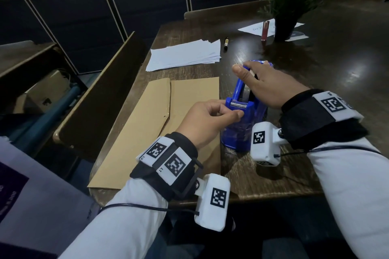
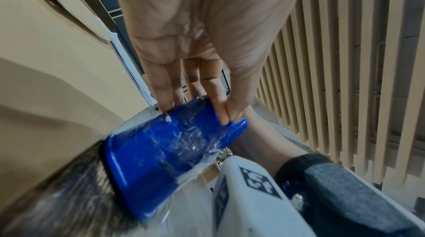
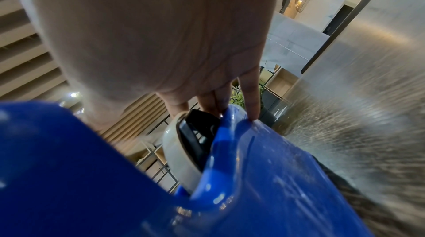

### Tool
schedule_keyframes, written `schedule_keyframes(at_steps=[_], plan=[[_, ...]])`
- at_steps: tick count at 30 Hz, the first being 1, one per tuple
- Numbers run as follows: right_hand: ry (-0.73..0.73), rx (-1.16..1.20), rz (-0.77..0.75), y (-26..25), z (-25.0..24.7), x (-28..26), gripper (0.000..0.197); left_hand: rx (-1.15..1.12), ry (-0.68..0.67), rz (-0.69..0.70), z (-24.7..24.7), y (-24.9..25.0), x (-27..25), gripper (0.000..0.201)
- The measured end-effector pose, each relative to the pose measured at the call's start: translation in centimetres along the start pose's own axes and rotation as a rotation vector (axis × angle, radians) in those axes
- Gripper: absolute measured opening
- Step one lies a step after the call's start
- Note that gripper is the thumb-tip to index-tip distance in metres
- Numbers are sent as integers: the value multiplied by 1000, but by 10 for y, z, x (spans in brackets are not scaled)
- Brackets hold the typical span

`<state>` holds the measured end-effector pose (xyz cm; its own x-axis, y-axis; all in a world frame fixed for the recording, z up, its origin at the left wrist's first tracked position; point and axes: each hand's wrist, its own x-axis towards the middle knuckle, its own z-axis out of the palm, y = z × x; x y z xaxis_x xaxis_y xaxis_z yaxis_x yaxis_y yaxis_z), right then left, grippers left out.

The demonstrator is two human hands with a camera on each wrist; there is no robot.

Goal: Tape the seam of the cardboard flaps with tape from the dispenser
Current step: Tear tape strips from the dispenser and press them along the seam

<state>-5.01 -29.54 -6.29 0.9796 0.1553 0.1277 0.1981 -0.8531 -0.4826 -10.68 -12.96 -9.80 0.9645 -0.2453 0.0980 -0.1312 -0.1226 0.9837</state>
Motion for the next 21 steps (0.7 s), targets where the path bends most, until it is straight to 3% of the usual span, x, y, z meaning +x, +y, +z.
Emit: schedule_keyframes(at_steps=[14, 21], plan=[[-10, -17, -12, -1, -1, -1, 81, 61, -29, -17, -7, 2, 3, 24], [-7, -22, -6, 1, 0, 0, 85, 103, -47, -14, -10, 1, 4, 28]])
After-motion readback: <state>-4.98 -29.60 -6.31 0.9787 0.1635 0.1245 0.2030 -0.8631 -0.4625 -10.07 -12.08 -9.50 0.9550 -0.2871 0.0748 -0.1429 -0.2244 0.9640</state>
